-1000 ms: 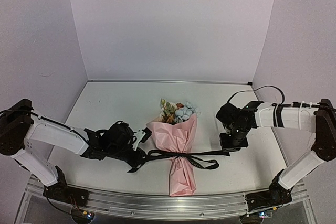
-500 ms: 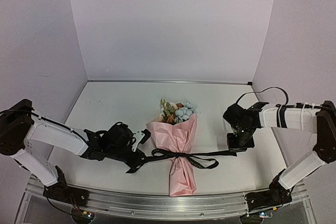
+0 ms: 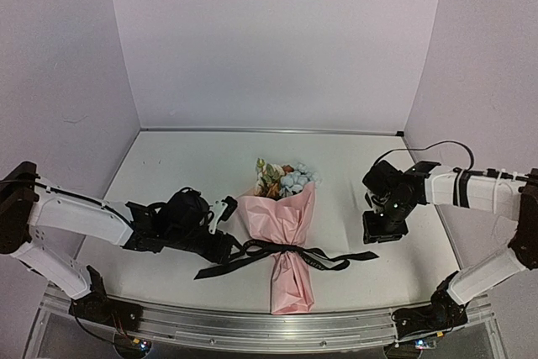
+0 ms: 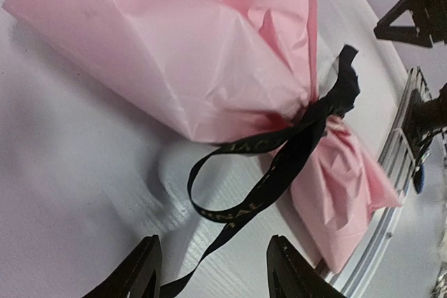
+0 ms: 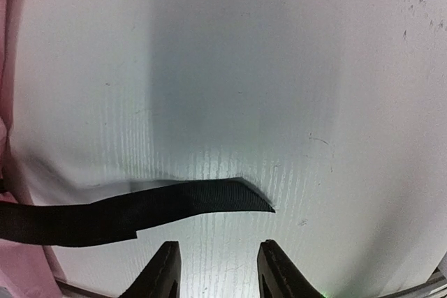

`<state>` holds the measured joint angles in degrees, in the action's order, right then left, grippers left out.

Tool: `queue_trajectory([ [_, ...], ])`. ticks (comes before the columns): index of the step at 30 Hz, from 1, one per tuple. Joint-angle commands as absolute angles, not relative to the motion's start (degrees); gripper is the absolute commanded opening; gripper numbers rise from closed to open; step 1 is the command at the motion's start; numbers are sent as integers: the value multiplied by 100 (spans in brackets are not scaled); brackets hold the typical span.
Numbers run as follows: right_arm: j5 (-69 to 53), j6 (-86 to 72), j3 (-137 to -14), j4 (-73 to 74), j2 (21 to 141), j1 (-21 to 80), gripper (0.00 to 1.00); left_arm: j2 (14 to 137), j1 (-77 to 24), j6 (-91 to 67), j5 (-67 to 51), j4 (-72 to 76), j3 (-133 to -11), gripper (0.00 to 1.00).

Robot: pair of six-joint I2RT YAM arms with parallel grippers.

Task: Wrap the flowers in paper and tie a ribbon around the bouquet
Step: Tie the half-tied ribbon around the folded bouquet.

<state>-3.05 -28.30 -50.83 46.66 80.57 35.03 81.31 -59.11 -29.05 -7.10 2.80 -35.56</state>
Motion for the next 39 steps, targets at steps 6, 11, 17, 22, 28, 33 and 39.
queue_trajectory([
  [6,-693,-2066,-4882,4576,7370,3788,43,8567,-5924,-3495,-943,290,-4186,51],
  [11,-600,-1529,-4830,4558,7267,4186,44,8950,-5924,-3466,-884,-42,-4444,51],
  [17,-491,-1485,-4849,4579,7395,4444,45,9104,-5925,-3704,-894,-31,-4577,52],
  [22,-465,-1418,-4899,4552,7502,4597,45,9268,-5924,-3808,-993,-56,-4680,51],
  [28,-636,-835,-4631,3802,7513,4884,47,9436,-5924,-3923,-1032,-46,-4742,37],
  [33,-793,230,-4147,2790,7457,5135,48,9383,-5907,-3963,-893,-63,-4730,11],
  [39,-804,-106,-4157,2906,7388,5287,45,9237,-5839,-3908,-772,-142,-4748,0],
])
